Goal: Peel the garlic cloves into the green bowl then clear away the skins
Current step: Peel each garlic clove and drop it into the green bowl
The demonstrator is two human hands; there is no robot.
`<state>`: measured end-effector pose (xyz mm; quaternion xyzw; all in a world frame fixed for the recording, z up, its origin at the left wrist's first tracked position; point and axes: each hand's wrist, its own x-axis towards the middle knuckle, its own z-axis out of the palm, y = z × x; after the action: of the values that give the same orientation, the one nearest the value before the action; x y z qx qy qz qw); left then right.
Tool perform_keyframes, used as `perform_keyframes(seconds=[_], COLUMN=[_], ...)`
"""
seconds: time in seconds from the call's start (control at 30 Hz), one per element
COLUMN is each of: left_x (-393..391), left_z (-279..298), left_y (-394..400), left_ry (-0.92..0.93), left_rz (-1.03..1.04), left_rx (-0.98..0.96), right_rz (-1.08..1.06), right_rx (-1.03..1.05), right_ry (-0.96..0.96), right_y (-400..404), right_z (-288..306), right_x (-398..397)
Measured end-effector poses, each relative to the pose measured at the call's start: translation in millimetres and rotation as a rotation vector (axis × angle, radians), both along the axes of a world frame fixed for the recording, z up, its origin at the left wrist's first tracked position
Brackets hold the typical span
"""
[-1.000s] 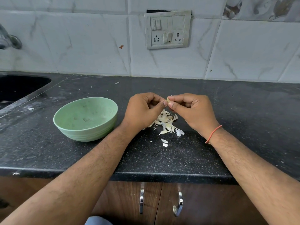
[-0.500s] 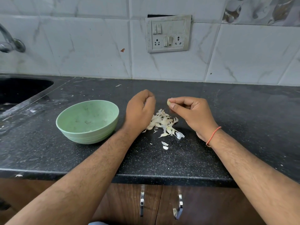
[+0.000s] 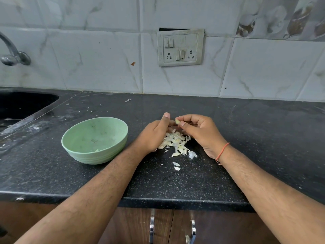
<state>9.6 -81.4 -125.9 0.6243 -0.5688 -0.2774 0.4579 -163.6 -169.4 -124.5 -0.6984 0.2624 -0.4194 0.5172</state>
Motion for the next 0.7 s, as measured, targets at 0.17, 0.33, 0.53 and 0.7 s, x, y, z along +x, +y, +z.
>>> perform_keyframes(seconds=[0.17,0.33,0.53,0.7], left_x=[0,-1,-4,-6], left_z=[-1,-2,4,6], left_y=[-5,-2,5,7], left_ry=[-0.034,-0.121,-0.17,-0.173], left_rz=[0.111,0.127,0.139,0.182], left_rx=[-0.191,-0.363,-0.434,-0.456], right_rz=[0.006,-0.004,0.052,0.085], right_rx=[0.088,0.147,0.164,0.143], right_ry=[-0.05,-0.117,-0.111,-0.131], right_y=[0,-1,3,4], right_z=[1,5,8,11], right_x=[-3,-6,-7,-11])
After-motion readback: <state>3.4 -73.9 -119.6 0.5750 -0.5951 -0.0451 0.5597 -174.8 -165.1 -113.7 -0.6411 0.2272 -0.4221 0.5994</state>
